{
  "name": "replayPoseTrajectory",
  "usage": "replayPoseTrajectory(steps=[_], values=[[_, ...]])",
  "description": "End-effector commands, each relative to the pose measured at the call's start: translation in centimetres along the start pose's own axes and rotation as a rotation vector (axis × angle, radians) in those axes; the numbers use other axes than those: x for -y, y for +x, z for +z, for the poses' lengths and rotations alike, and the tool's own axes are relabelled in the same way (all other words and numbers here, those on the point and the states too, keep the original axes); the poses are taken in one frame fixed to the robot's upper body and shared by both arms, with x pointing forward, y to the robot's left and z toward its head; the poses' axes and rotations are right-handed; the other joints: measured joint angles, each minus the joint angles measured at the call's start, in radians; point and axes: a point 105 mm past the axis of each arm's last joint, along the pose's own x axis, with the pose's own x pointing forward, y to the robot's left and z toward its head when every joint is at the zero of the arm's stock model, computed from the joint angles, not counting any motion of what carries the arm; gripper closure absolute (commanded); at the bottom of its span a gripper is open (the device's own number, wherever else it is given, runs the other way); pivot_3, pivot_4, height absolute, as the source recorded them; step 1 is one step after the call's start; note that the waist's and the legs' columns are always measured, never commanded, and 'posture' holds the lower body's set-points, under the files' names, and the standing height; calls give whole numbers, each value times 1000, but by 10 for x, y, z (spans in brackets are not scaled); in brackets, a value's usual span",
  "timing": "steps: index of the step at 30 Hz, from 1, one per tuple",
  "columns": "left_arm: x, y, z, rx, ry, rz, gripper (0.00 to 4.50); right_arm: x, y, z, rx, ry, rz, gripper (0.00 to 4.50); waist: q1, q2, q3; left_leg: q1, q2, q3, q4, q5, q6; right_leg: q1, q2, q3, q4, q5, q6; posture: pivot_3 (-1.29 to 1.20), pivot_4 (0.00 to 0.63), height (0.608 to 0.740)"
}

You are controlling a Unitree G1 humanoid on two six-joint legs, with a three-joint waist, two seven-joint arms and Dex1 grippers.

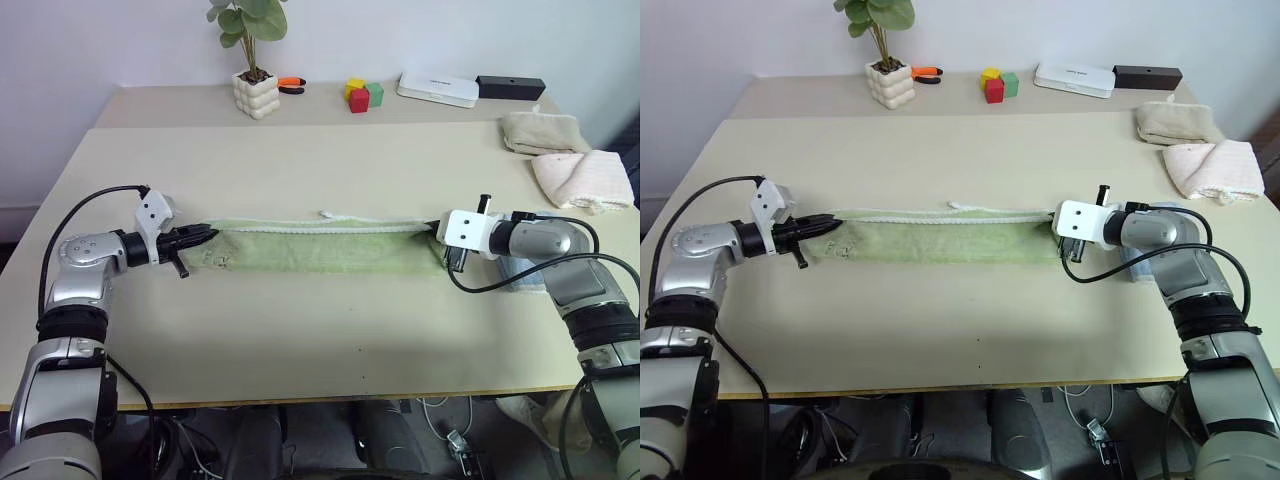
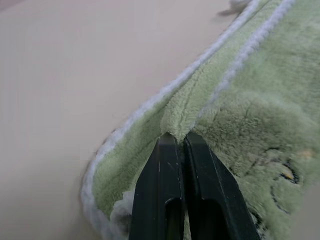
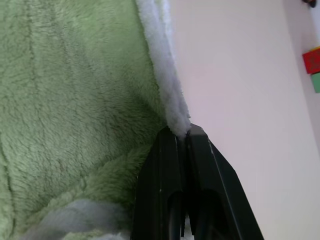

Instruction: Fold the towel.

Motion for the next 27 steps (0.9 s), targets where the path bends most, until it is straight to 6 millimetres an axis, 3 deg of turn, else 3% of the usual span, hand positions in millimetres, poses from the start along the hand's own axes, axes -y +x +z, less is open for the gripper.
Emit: replayPoseTrajectory(steps=[1, 2, 7, 9, 17, 24, 26, 27], values=[[-8, 1, 5, -1, 30, 41, 3252, 15, 0, 9, 41, 1, -61, 3903, -2, 0, 0, 0, 0, 0, 0, 0, 0, 0, 0, 0, 0, 0, 0, 0, 150, 740], [-12, 2, 8, 7, 41, 69, 2749, 17, 1, 10, 40, -9, -76, 3640, -3, 0, 0, 0, 0, 0, 0, 0, 0, 0, 0, 0, 0, 0, 0, 0, 150, 740], [-18, 2, 7, -1, 25, 103, 252, 22, 4, 8, 26, -17, -139, 1122, -1, 0, 0, 0, 0, 0, 0, 0, 0, 0, 0, 0, 1, 0, 0, 0, 150, 740], [-20, 2, 11, 18, 14, 113, 243, 24, 4, 7, 17, -24, -156, 174, 0, 0, 0, 0, 0, 0, 0, 0, 0, 0, 0, 0, 1, 0, 0, 0, 150, 740], [-41, -6, 24, 46, 71, 250, 243, 52, 1, 3, -37, -163, -297, 79, -2, 0, 0, 0, 0, 0, 0, 0, 0, -1, 0, 0, 1, 0, 0, 0, 150, 740], [-47, -10, 30, 83, 44, 285, 243, 66, -3, 21, 12, -372, -325, 79, -2, 0, 0, 0, 0, 0, -1, 0, 0, -1, 0, 0, 1, 0, 0, 0, 150, 740], [-46, -10, 30, 89, 41, 282, 243, 67, -4, 21, 24, -337, -337, 79, -2, 0, 0, 0, 0, 0, -1, 0, 0, -1, 0, 0, 1, 0, 0, 0, 150, 740], [-45, -10, 29, 93, 32, 281, 487, 61, -3, 19, 36, -289, -304, 24, -2, 0, 0, 0, 0, 0, -1, 0, 0, -1, 0, 0, 1, 0, 0, 0, 150, 740]])
